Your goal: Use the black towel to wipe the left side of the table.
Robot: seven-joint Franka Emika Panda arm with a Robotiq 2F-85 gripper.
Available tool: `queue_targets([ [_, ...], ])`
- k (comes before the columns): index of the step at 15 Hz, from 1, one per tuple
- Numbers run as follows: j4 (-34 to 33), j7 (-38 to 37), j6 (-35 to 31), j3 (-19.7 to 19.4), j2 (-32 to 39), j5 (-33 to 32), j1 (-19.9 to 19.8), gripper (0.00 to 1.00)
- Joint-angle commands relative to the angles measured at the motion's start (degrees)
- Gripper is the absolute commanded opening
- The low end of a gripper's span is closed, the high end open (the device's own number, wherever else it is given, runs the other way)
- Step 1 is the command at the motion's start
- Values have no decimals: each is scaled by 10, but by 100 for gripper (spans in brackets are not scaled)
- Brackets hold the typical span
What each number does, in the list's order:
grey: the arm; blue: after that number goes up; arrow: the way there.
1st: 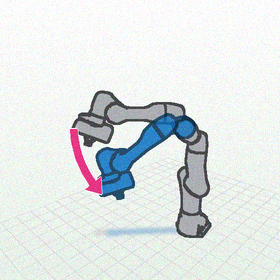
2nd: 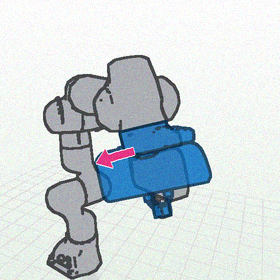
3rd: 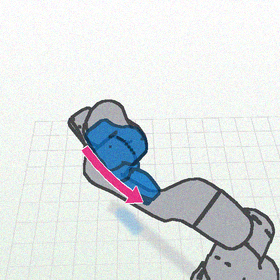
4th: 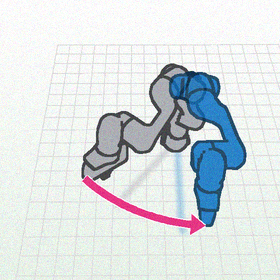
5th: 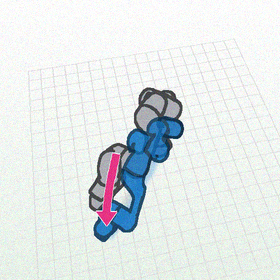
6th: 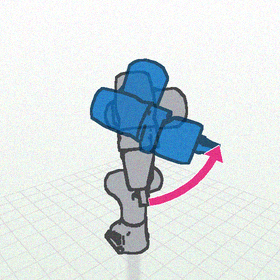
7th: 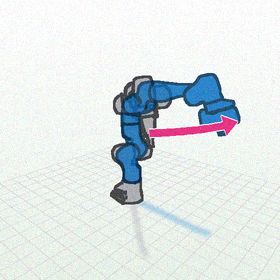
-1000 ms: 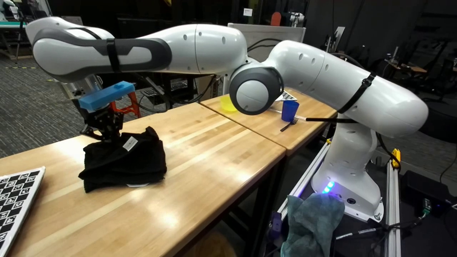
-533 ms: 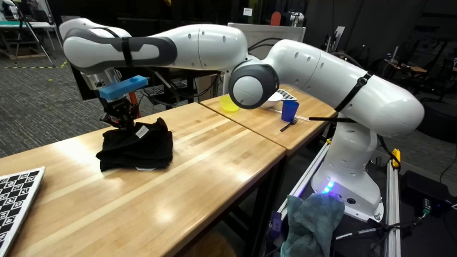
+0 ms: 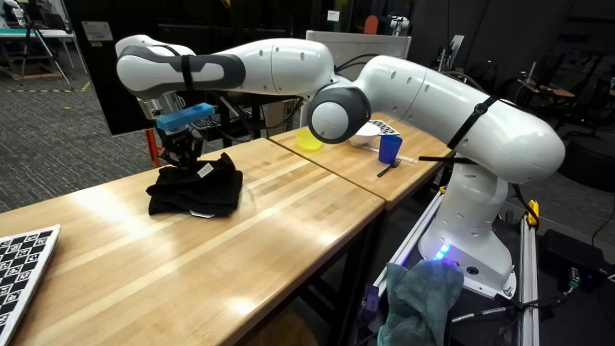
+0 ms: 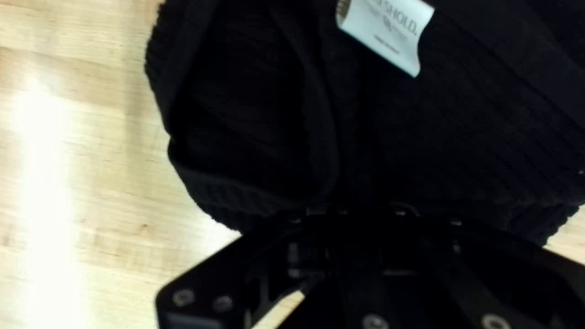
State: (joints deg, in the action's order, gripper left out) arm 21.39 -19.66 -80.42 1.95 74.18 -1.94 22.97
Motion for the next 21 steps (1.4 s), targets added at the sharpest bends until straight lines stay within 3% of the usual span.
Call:
queue_targets([
  [1,-8,-5,17,5,8,20,-19,3],
  [19,-4,-31,53,19,11,73,-71,3],
  [20,-4,-30,58,19,10,72,-71,35],
  [21,-4,-30,62,19,9,71,-71,36],
])
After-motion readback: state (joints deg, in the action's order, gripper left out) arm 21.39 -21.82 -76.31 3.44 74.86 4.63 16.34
